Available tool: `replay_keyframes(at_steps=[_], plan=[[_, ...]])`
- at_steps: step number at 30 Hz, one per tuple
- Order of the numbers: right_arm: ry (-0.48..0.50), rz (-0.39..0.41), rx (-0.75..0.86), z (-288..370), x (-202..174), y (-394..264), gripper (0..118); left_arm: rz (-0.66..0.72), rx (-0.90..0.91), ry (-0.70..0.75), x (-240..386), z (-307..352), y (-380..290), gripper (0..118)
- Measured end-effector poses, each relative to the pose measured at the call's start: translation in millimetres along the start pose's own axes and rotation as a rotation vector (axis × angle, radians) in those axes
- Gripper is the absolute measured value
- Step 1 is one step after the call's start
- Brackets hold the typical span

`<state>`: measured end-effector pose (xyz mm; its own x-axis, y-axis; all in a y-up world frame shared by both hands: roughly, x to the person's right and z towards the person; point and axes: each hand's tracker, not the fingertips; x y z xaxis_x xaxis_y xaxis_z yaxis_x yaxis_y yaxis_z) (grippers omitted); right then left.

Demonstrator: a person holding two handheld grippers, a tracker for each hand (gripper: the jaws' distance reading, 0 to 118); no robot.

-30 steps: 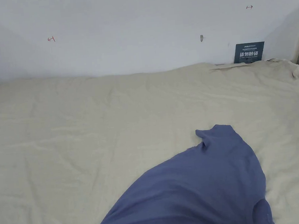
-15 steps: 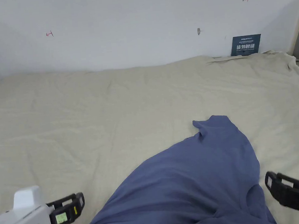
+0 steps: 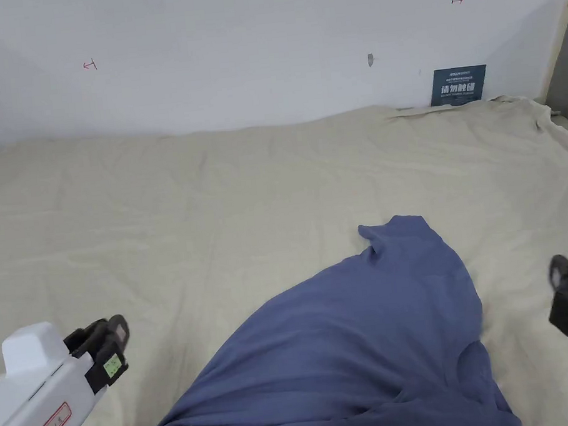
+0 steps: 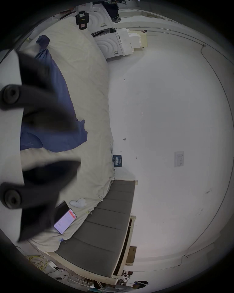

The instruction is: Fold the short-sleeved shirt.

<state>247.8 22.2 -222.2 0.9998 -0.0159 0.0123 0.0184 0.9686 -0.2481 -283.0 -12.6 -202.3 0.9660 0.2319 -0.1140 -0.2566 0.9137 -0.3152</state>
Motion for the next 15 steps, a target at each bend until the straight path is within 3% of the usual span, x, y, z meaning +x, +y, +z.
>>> replay_keyframes(at_steps=[8, 14, 15], plan=[[0.023, 0.004, -0.005, 0.1, -1.4, 0.6, 0, -0.043, -0.052, 0.009, -3.9, -1.0, 1.7, 0], [0.032, -0.011, -0.024, -2.7, -1.2, -3.9, 0, -0.025, -0.271, 0.078, -23.4, -15.5, -9.3, 0], [0.038, -0.014, -0.03, -3.4, -1.2, -4.5, 0, -0.013, -0.321, 0.096, -26.9, -19.3, -14.1, 7]])
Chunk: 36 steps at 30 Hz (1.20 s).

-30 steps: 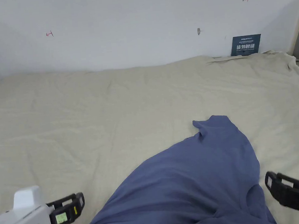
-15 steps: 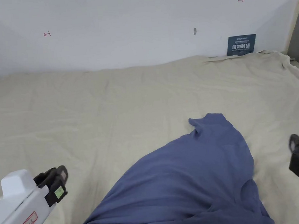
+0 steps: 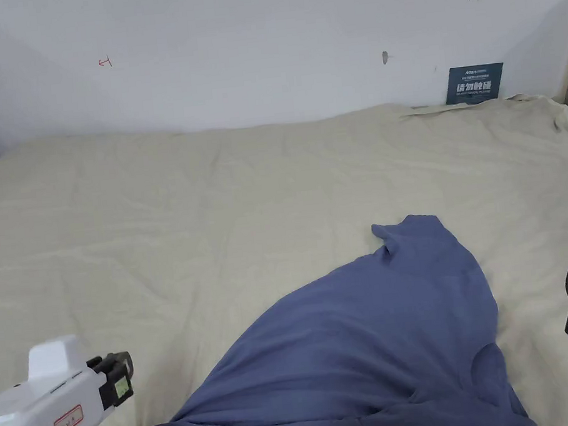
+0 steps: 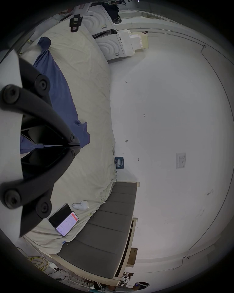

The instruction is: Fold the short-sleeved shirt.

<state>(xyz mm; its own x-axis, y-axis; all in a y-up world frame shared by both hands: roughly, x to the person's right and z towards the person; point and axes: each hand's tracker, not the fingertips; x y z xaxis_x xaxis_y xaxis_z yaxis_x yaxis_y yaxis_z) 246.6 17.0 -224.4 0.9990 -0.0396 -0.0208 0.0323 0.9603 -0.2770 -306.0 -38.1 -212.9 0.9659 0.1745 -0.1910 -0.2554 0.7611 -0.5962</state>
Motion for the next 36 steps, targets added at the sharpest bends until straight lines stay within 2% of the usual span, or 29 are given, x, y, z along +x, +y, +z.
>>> replay_keyframes(at_steps=[2, 4, 5, 6, 7, 16, 18, 20, 21, 22, 24, 25, 26, 28, 32, 34, 35, 36], plan=[[0.008, -0.001, -0.007, -0.5, -1.5, -2.6, 0, 0.024, -0.052, 0.024, -7.3, -9.4, -8.2, 24], [0.013, -0.001, -0.015, -1.6, -2.9, -4.5, 0, 0.049, -0.103, 0.053, -14.0, -19.4, -18.7, 73], [0.017, -0.001, -0.019, -2.0, -3.3, -6.7, 0, 0.06, -0.138, 0.061, -17.4, -24.6, -24.3, 92], [0.021, -0.004, -0.024, -2.6, -3.6, -8.4, 0, 0.071, -0.165, 0.068, -21.3, -29.3, -29.9, 107], [0.024, -0.007, -0.03, -3.5, -3.9, -9.8, 0, 0.076, -0.186, 0.069, -25.1, -33.6, -35.2, 109], [0.029, -0.023, -0.077, -6.2, -1.0, -22.6, 0, 0.176, -0.321, 0.153, -48.7, -62.9, -72.8, 108], [0.026, -0.024, -0.085, -6.4, 0.2, -24.9, 0, 0.177, -0.347, 0.148, -47.4, -65.5, -79.0, 104], [0.026, -0.029, -0.094, -7.2, 0.8, -25.9, 0, 0.166, -0.358, 0.149, -43.2, -65.0, -84.1, 92], [0.026, -0.032, -0.094, -7.2, 1.8, -26.5, 0, 0.164, -0.363, 0.15, -41.1, -65.4, -86.4, 81], [0.025, -0.032, -0.096, -7.4, 2.0, -26.9, 0, 0.165, -0.369, 0.149, -39.6, -66.4, -87.8, 67], [0.024, -0.028, -0.102, -8.7, 1.5, -27.4, 0, 0.172, -0.374, 0.129, -37.8, -68.7, -90.6, 22], [0.023, -0.026, -0.105, -8.6, 2.2, -27.8, 0, 0.178, -0.373, 0.118, -38.3, -70.6, -91.8, 16], [0.023, -0.026, -0.108, -8.7, 2.9, -28.5, 0, 0.196, -0.354, 0.098, -36.8, -69.1, -92.3, 11], [0.023, -0.028, -0.119, -9.6, 3.4, -30.3, 0, 0.192, -0.307, 0.075, -33.3, -64.7, -90.4, 10], [0.024, -0.039, -0.189, -16.2, 8.7, -40.8, 0, 0.07, -0.211, 0.079, -24.4, -51.3, -77.9, 8], [0.024, -0.042, -0.243, -21.5, 12.0, -49.1, 2, 0.074, -0.202, 0.063, -24.2, -47.0, -71.3, 8], [0.021, -0.04, -0.272, -24.4, 12.6, -54.1, 9, 0.069, -0.194, 0.061, -23.9, -45.0, -68.0, 8], [0.033, -0.052, -0.29, -27.6, 13.4, -60.0, 29, 0.063, -0.187, 0.057, -24.3, -45.5, -66.3, 8]])
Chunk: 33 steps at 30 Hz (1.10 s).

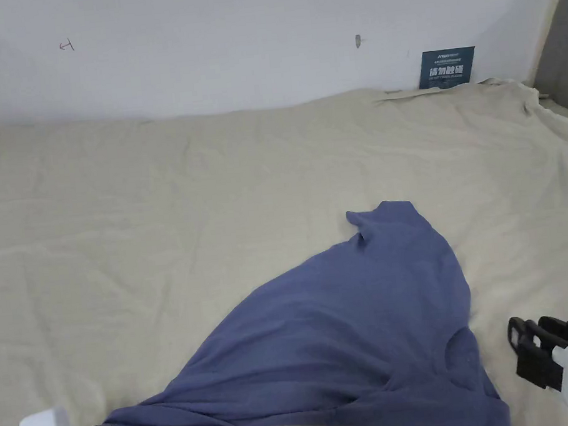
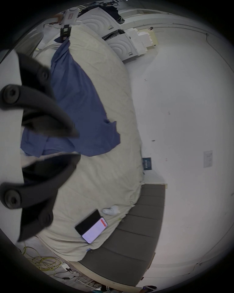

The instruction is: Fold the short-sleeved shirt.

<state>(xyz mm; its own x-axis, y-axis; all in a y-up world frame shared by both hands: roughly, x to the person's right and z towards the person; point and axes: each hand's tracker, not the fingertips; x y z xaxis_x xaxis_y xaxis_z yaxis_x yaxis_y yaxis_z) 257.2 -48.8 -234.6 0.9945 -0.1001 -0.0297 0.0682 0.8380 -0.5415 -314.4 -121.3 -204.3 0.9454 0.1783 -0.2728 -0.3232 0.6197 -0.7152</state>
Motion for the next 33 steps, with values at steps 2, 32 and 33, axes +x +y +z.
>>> replay_keyframes(at_steps=[2, 32, 33], plan=[[0.017, -0.02, -0.074, -11.1, 5.0, -9.9, 68, -0.014, 0.006, -0.002, 1.6, 2.3, 3.6, 8], [0.022, -0.067, -0.389, -59.4, -2.9, -105.8, 4, -0.012, -0.014, -0.023, 7.7, -2.6, -1.3, 8], [0.025, -0.067, -0.382, -57.8, -2.4, -105.3, 3, -0.013, -0.016, -0.022, 7.4, -3.0, -1.3, 8]])
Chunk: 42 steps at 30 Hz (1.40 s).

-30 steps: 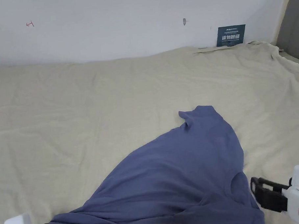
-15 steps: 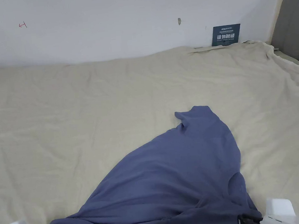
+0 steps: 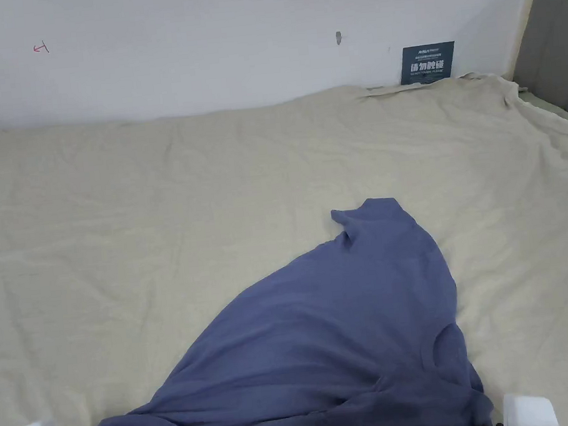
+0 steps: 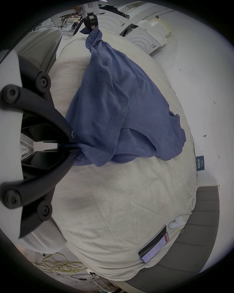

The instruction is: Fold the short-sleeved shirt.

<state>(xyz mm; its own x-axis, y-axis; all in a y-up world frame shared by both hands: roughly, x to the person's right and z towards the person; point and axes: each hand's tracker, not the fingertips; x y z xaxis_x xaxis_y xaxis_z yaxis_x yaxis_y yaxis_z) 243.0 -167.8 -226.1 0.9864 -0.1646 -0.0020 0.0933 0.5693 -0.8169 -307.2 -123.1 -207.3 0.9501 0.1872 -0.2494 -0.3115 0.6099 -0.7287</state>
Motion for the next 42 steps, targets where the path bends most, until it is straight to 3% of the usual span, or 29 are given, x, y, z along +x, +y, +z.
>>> replay_keyframes(at_steps=[6, 11, 20, 28, 42], plan=[[0.013, 0.01, 0.121, 32.3, -3.1, 13.2, 2, 0.009, 0.028, -0.01, 0.0, 5.7, 4.5, 8], [0.039, 0.071, 0.286, 73.5, -15.1, 53.0, 2, 0.005, 0.099, -0.039, 1.9, 15.8, 27.4, 8], [0.099, 0.15, 0.548, 123.1, -37.3, 168.0, 2, -0.083, 0.3, -0.079, 25.5, 46.8, 133.3, 8], [0.148, 0.096, 0.736, 154.8, -42.8, 283.5, 2, -0.088, 0.472, -0.138, 51.9, 84.4, 253.6, 8], [0.195, 0.053, 0.893, 167.9, -70.6, 478.8, 2, -0.199, 0.54, -0.107, 120.3, 88.6, 451.3, 8]])
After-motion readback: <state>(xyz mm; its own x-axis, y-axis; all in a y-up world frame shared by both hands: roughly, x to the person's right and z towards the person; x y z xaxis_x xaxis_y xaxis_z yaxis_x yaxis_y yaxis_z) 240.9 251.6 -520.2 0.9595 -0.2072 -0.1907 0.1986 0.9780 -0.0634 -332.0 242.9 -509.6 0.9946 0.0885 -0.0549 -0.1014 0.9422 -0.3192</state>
